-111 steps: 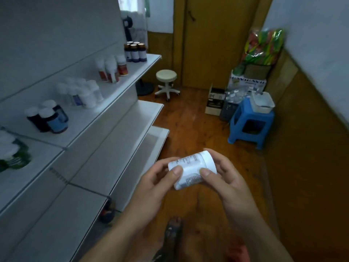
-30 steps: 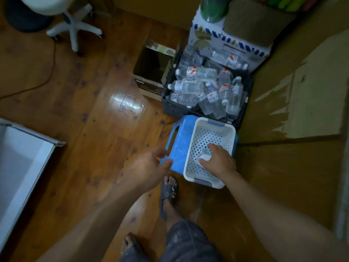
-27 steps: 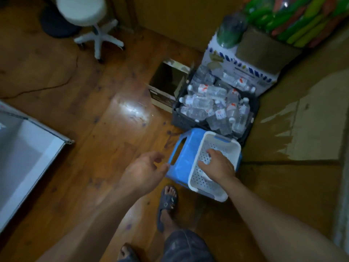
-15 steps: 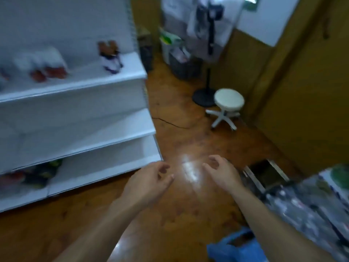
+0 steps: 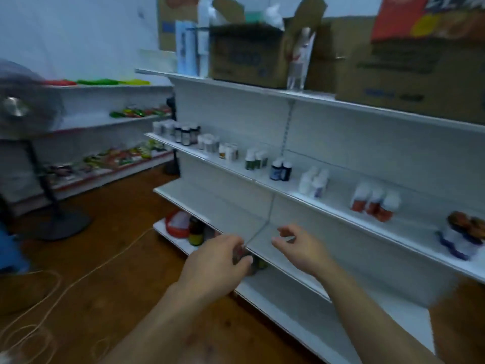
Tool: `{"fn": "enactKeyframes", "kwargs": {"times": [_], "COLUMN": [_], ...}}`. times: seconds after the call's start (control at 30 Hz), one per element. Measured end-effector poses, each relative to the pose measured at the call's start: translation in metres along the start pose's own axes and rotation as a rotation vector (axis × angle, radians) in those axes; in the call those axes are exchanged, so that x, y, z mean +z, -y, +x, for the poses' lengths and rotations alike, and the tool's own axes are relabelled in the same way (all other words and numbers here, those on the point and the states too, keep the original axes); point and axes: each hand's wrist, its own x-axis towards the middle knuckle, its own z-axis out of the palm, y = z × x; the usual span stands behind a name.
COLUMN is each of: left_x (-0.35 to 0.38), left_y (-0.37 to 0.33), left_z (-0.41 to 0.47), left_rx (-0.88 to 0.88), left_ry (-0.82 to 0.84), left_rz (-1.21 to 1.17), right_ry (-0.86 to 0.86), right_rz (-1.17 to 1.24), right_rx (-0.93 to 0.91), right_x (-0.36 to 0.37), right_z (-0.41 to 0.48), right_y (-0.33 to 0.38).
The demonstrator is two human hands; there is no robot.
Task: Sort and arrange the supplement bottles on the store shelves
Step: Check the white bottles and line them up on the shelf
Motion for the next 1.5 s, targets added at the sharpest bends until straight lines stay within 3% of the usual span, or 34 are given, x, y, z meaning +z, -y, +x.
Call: {"fn": "enactKeyframes", "kwargs": {"times": [0.23, 0.43, 0.83, 1.2, 1.5], "left_x": [-0.024, -0.044, -0.117, -0.187, -0.243], "left_y": [0.088, 0.152, 0.286, 0.482, 0.607], "left_z": [0.055, 0.165, 0.336, 0.476, 0.617], "left_rx": [-0.138, -0.21, -0.404, -0.363, -0.224], "left_ry": [-0.061, -0.12, -0.191, -0.202, -0.068], "left_rz": [-0.02, 0.064, 0.153, 0.084, 0.01], "right_ry": [0.067, 0.084, 0.153, 0.11, 0.051], "right_rz": [0.026, -0.166, -0.198, -0.241, -0.293], "right_rx": [-0.194, -0.298, -0.422, -0.312, -0.171], "right_x": [0.052, 0.074, 0.144, 0.252, 0.291], "right_z": [0.111, 0.243, 0.472, 0.641, 0.774], "right_y": [0.092, 0.133, 0.251, 0.369, 0.428]}}
